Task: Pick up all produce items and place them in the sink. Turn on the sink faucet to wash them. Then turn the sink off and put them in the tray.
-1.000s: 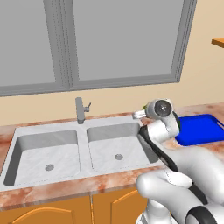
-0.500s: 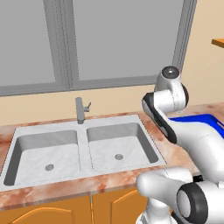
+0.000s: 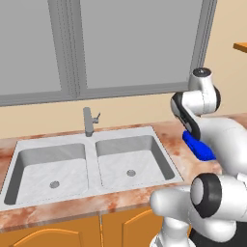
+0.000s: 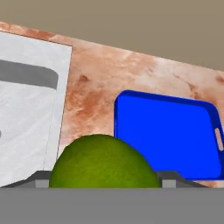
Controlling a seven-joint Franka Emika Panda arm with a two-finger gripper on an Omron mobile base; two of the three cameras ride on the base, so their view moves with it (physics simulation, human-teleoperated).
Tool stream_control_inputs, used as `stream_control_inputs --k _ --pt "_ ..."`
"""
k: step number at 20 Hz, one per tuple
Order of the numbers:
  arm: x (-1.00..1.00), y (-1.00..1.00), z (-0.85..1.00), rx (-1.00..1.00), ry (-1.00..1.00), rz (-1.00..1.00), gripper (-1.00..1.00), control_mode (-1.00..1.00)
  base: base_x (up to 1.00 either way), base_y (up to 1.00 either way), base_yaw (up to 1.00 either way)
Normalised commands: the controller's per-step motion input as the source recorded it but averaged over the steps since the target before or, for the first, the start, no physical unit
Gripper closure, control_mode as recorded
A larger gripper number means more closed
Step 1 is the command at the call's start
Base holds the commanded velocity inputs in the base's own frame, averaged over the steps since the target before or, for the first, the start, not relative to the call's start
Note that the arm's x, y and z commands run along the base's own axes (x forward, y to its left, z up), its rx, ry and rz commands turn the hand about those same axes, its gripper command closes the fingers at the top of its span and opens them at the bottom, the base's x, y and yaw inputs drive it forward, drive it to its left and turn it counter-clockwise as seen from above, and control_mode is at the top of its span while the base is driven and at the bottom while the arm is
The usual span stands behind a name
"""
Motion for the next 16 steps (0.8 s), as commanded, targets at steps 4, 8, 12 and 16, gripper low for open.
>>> stream_control_inputs --k 4,8,12,16 --pt "-0.18 -0.61 -0.44 0.01 0.05 -0.13 1.0 -1.0 0.0 0.0 0.0" --pt "-0.11 -0.6 -0.39 0.01 0.04 -0.12 1.0 -1.0 0.0 0.0 0.0" --pt "-0.05 -0.62 -0.39 0.02 0.04 -0.1 1.0 -1.0 0.0 0.0 0.0" --pt "0.0 -0.6 -0.37 0.05 0.03 -0.07 1.0 -1.0 0.0 0.0 0.0"
